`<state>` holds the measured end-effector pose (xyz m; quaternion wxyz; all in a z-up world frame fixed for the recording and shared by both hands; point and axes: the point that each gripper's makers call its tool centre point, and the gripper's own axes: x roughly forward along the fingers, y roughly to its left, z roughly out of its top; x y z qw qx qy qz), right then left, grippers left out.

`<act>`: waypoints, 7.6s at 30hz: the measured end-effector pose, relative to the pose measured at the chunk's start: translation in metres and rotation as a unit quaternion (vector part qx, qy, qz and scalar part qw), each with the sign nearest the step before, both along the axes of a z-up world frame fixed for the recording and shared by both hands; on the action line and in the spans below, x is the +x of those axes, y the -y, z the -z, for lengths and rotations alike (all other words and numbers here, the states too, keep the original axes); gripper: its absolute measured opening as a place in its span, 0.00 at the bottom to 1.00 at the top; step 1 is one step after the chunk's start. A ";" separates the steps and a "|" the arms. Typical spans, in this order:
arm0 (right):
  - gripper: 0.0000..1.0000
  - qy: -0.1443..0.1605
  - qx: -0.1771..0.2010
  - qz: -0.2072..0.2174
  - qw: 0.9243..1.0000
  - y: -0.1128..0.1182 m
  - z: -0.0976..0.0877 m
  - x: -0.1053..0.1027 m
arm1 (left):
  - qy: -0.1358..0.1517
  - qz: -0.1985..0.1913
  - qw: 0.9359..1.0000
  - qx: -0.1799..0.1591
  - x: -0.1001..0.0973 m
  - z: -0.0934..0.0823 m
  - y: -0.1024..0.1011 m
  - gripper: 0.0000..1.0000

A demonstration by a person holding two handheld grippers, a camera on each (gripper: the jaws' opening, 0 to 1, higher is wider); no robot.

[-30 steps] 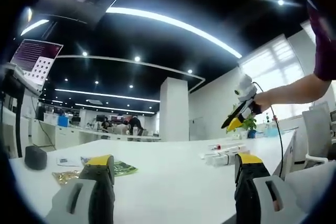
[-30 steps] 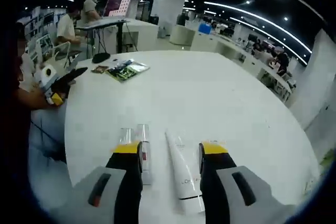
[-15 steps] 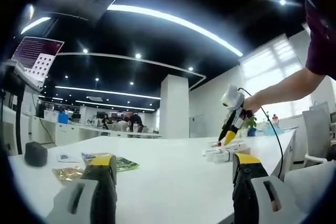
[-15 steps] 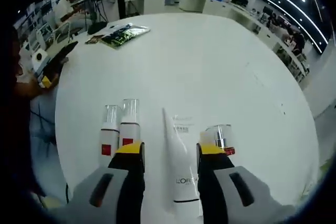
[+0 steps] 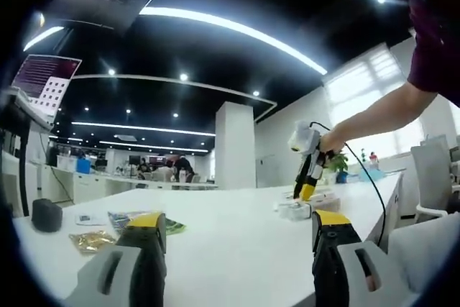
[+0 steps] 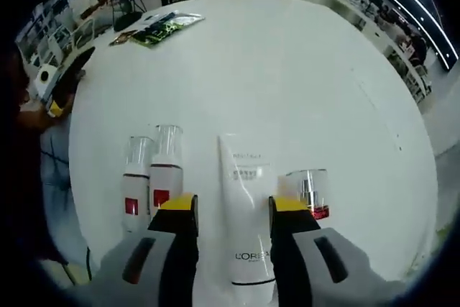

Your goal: Arrange the skincare products in the storage area until every visible bottle or jar stands upright without overlapping.

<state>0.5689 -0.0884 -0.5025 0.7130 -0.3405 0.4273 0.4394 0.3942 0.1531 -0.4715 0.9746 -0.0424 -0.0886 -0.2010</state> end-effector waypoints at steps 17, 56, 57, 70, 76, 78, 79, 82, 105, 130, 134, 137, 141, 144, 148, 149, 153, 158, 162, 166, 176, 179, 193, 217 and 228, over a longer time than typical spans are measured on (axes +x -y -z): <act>0.33 -0.042 -0.048 -0.012 0.998 0.010 0.019 -0.002 | -0.008 0.003 1.000 0.006 0.001 0.004 0.001 0.82; 0.22 -0.038 0.025 0.064 0.997 0.007 0.000 -0.004 | -0.018 -0.017 0.999 -0.020 0.000 0.002 -0.013 0.78; 0.22 -0.034 0.029 0.066 0.997 0.007 -0.002 -0.003 | -0.018 -0.017 1.000 -0.020 0.000 0.002 -0.013 0.78; 0.21 0.037 0.111 0.099 0.988 -0.008 -0.039 0.024 | -0.017 -0.020 0.999 -0.022 0.001 0.002 -0.015 0.78; 0.21 0.064 0.180 0.118 0.974 -0.022 -0.057 0.036 | -0.017 -0.021 0.999 -0.023 0.001 0.002 -0.016 0.78; 0.21 0.071 0.200 0.128 0.969 -0.024 -0.062 0.039 | -0.017 -0.022 0.999 -0.024 0.001 0.002 -0.016 0.78; 0.21 0.072 0.205 0.130 0.967 -0.025 -0.063 0.041 | -0.017 -0.021 0.999 -0.023 0.001 0.002 -0.016 0.78; 0.21 0.088 0.232 0.143 0.958 -0.027 -0.071 0.047 | -0.018 -0.020 0.999 -0.022 0.001 0.002 -0.015 0.78; 0.21 0.222 0.439 0.240 0.837 -0.094 -0.109 0.099 | -0.013 -0.036 0.999 -0.014 0.004 0.004 -0.019 0.77; 0.22 0.328 0.434 0.341 0.767 -0.135 -0.102 0.143 | 0.000 -0.044 0.999 0.030 0.010 0.010 -0.017 0.72; 0.22 0.341 0.434 0.364 0.750 -0.135 -0.099 0.145 | 0.000 -0.040 0.999 0.036 0.009 0.011 -0.018 0.68; 0.22 0.347 0.411 0.359 0.763 -0.141 -0.092 0.145 | 0.003 -0.039 0.999 0.035 0.009 0.010 -0.018 0.67; 0.22 0.359 0.405 0.353 0.763 -0.143 -0.090 0.140 | 0.009 -0.040 0.999 0.028 0.009 0.007 -0.020 0.64; 0.23 0.382 0.393 0.341 0.764 -0.146 -0.091 0.137 | 0.009 -0.043 0.999 0.032 0.009 0.008 -0.020 0.63; 0.24 0.394 0.381 0.344 0.762 -0.148 -0.091 0.131 | 0.009 -0.044 0.999 0.031 0.010 0.008 -0.020 0.63; 0.24 0.396 0.380 0.346 0.761 -0.147 -0.091 0.131 | 0.009 -0.044 0.999 0.030 0.010 0.008 -0.020 0.62; 0.25 0.394 0.379 0.358 0.757 -0.147 -0.091 0.128 | 0.007 -0.044 0.999 0.030 0.010 0.008 -0.020 0.62; 0.27 0.395 0.376 0.369 0.753 -0.149 -0.090 0.129 | 0.006 -0.042 0.999 0.033 0.010 0.009 -0.020 0.62; 0.28 0.396 0.380 0.374 0.747 -0.147 -0.091 0.130 | 0.006 -0.041 0.998 0.037 0.009 0.010 -0.020 0.62; 0.28 0.400 0.377 0.376 0.745 -0.149 -0.090 0.129 | 0.006 -0.042 0.998 0.035 0.009 0.009 -0.020 0.61; 0.30 0.382 0.382 0.394 0.744 -0.149 -0.090 0.128 | 0.006 -0.039 0.998 0.039 0.008 0.010 -0.019 0.61; 0.34 0.371 0.397 0.395 0.741 -0.149 -0.091 0.127 | 0.004 -0.039 0.998 0.040 0.008 0.010 -0.019 0.61; 0.37 0.316 0.427 0.319 0.785 -0.141 -0.096 0.137 | 0.003 -0.038 0.998 0.041 0.008 0.011 -0.017 0.62; 0.45 0.326 0.406 0.288 0.804 -0.148 -0.092 0.136 | 0.001 -0.036 0.998 0.043 0.007 0.012 -0.016 0.62; 0.16 0.304 0.439 0.265 0.803 -0.158 -0.101 0.140 | 0.007 -0.036 0.998 0.042 0.008 0.011 -0.018 0.61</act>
